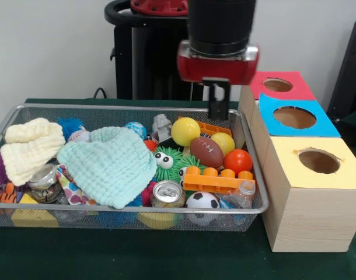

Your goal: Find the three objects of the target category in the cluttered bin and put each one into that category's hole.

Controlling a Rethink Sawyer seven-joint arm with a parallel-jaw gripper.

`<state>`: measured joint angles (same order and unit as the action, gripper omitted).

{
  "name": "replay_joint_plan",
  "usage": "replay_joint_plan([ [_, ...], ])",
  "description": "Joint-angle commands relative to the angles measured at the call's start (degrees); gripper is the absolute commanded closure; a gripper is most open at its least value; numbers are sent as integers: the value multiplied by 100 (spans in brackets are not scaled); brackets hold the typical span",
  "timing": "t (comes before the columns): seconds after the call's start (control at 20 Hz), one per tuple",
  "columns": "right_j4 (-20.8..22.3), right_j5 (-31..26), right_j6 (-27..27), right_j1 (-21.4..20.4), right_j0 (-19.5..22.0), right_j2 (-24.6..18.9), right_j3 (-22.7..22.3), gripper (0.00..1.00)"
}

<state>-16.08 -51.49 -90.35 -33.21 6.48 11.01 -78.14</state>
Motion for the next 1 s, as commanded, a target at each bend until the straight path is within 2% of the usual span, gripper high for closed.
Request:
replay_joint_plan([
  [0.05,786,382,1659,-414,858,-854,-1252,100],
  [0.3,1341,720,1819,-510,1324,-1194,-1372,100],
  [0.5,1703,1025,1520,-530,1471,-1439,-1491,100],
  [0.7,1967,1073,1215,-512,1528,-1595,-1467,100],
  [0.75,2096,974,1126,-517,1595,-1693,-1460,0],
  [0.9,2179,1052,1086,-500,1580,-1697,-1446,0],
  [1.0,2217,1205,865,-381,1602,-1747,-1396,0],
])
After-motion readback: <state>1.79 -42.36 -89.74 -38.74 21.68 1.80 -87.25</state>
